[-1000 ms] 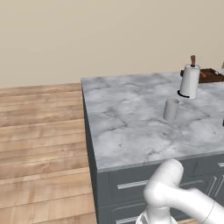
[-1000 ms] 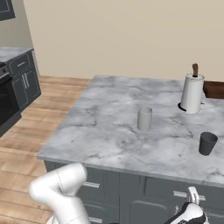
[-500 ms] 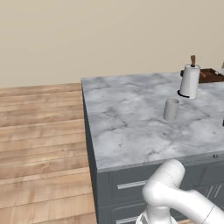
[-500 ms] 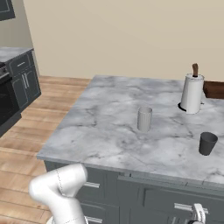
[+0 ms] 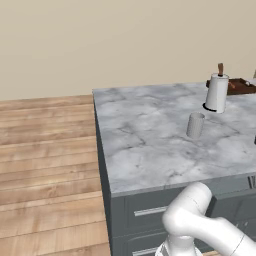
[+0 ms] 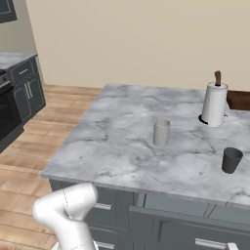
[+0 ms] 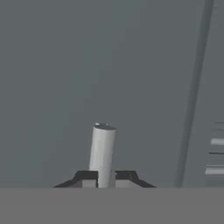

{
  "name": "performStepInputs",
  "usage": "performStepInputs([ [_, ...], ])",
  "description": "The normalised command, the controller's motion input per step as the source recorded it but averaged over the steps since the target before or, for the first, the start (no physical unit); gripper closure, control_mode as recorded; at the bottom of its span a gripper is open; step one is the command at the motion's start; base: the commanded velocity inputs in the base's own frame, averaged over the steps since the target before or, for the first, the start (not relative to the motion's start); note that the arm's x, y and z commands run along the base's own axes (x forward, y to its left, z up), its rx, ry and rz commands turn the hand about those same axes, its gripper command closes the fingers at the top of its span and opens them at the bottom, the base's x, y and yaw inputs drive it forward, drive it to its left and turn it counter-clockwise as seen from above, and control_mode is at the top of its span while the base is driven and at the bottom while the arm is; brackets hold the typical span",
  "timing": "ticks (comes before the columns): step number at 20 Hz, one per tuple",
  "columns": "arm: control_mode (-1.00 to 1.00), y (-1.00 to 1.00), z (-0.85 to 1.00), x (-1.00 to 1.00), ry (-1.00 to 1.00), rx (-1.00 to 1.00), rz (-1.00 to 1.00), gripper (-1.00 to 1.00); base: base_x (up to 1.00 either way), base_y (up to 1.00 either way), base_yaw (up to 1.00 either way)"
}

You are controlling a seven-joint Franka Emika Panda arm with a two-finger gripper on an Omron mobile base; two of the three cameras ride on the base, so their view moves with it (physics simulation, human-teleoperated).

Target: Take the tongs from the drawer on the right and place them on the dining counter next to the tray containing the kebab skewer.

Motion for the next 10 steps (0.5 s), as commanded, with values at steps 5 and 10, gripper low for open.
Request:
performStepInputs([
  [5, -1.0, -0.28, -0.53, -0.89, 0.0, -0.08, 0.0, 1.0, 0.0, 0.0, 0.0],
  [10, -1.0, -0.17, -0.42, -1.0, 0.0, -0.05, -0.01, -1.0, 0.0, 0.0, 0.0],
])
